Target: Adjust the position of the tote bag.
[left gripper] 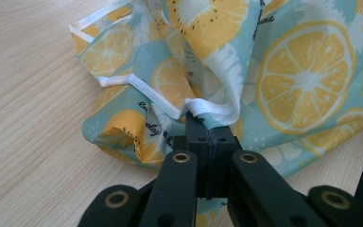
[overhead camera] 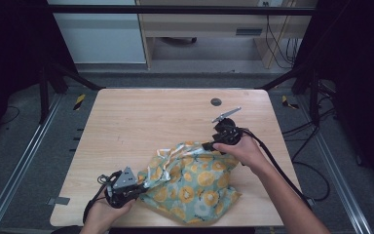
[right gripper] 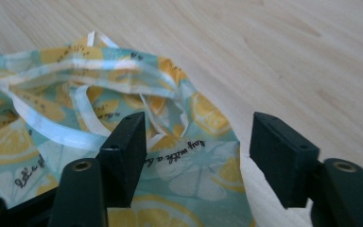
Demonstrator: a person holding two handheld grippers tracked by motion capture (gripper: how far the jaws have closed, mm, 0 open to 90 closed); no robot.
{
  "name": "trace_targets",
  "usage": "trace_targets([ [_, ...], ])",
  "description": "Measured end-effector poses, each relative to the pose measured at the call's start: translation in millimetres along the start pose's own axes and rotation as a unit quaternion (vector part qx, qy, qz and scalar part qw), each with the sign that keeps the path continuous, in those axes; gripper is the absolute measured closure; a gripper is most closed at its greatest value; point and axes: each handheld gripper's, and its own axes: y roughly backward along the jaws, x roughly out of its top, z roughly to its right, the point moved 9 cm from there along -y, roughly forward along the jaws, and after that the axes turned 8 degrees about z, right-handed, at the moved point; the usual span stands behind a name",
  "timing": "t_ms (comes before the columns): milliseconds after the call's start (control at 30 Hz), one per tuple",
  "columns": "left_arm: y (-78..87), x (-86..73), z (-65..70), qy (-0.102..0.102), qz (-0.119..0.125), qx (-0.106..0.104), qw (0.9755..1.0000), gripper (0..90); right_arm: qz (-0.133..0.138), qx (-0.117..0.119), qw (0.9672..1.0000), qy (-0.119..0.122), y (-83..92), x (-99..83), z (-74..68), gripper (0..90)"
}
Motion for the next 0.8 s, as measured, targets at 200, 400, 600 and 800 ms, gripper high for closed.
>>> trace_targets([
  [200,0.4,0.4,0.2,0.0,0.002,0.001,1.0,90.0,-0.019,0.021,0.9996,-0.005,-3.7,-14.8,-8.1,61.1],
  [400,0.9,1.0,-0.5,0.001,0.004,0.003,1.0,90.0,-0.023,0.046,0.9987,0.005,-2.2,-22.0,-15.6,90.0],
  [600,2.1,2.3,-1.2,0.006,0.01,0.006,0.9999,89.9,0.021,0.037,0.999,0.012,8.7,-8.6,-11.7,90.0],
  [800,4.2,6.2,0.4,0.011,0.022,0.008,0.9997,89.8,0.121,0.043,0.9913,0.029,53.9,21.0,-24.4,90.0],
])
